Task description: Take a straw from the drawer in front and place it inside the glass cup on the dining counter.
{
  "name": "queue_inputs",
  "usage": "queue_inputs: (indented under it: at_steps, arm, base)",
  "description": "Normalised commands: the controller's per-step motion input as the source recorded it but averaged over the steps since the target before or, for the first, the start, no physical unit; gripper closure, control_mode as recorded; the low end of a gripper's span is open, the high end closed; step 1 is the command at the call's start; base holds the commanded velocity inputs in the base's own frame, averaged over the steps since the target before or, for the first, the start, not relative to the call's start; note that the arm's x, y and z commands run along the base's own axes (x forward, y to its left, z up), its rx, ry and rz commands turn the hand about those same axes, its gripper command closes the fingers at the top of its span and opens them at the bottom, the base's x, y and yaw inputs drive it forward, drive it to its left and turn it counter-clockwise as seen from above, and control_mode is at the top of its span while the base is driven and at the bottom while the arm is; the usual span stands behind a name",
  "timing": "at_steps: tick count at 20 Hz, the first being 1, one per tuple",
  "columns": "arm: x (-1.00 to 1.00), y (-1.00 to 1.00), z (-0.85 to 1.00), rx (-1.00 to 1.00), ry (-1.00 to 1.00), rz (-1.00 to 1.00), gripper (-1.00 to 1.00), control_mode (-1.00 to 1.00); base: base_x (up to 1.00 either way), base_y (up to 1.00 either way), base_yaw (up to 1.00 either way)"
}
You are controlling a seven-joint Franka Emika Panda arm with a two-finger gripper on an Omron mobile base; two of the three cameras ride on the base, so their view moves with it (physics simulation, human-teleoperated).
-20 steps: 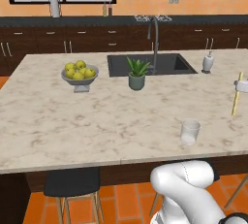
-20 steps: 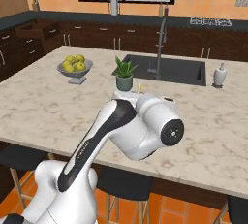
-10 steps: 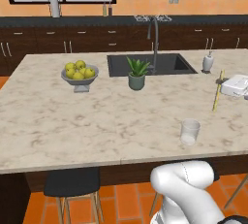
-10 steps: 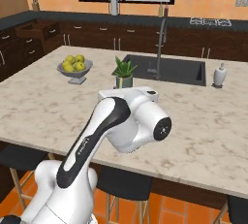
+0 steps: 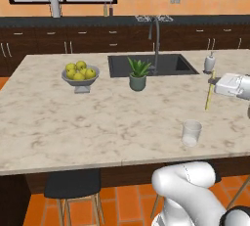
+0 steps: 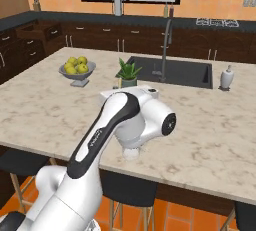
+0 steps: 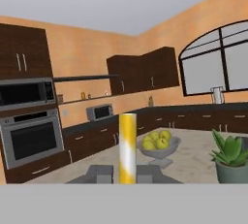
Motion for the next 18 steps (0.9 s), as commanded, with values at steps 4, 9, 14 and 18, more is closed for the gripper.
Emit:
queue_inputs:
  at_steps: [4, 9, 14, 18]
  arm:
    - [0.27, 0.01, -0.28, -0.03, 0.01, 0.07, 1.00, -1.00]
    - [0.01, -0.02, -0.53, -0.05, 0.02, 0.01, 1.00, -1.00]
    - [0.09, 0.00, -0.43, -0.03, 0.00, 0.00, 1.00, -1.00]
    - [0.30, 0.00, -0.32, 0.00, 0.00, 0.00, 1.00, -1.00]
  base:
    - [0.00, 0.00, 0.00]
    - [0.00, 0.00, 0.00]
    - [0.00, 0.00, 0.00]
    - [0.00, 0.00, 0.00]
